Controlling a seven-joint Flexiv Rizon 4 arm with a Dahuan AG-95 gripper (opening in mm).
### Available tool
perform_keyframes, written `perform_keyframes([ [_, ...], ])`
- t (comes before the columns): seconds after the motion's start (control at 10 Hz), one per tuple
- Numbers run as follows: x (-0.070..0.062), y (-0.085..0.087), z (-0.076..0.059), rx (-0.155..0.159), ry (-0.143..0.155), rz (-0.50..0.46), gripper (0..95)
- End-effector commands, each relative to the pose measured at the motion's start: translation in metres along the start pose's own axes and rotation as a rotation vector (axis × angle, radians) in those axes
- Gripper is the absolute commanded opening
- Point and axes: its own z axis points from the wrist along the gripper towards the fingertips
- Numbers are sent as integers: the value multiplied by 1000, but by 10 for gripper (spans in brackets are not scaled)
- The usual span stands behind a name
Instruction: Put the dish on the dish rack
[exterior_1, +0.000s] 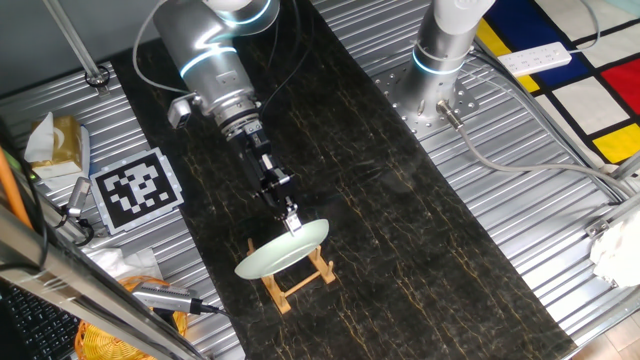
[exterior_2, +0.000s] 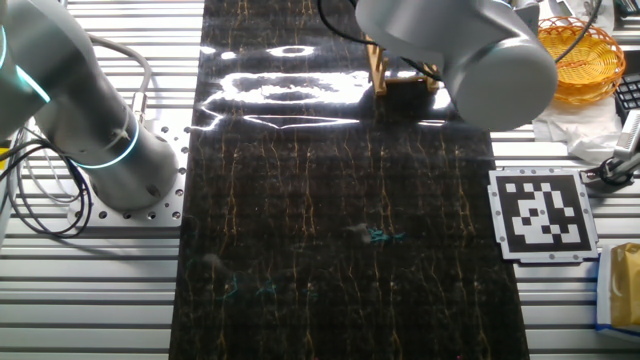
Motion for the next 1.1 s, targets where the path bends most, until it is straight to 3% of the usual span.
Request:
perform_keyframes([
  [0.1, 1, 0, 0, 1, -1, -4, 0],
  [1.1, 3, -4, -5, -26, -10, -56, 0],
])
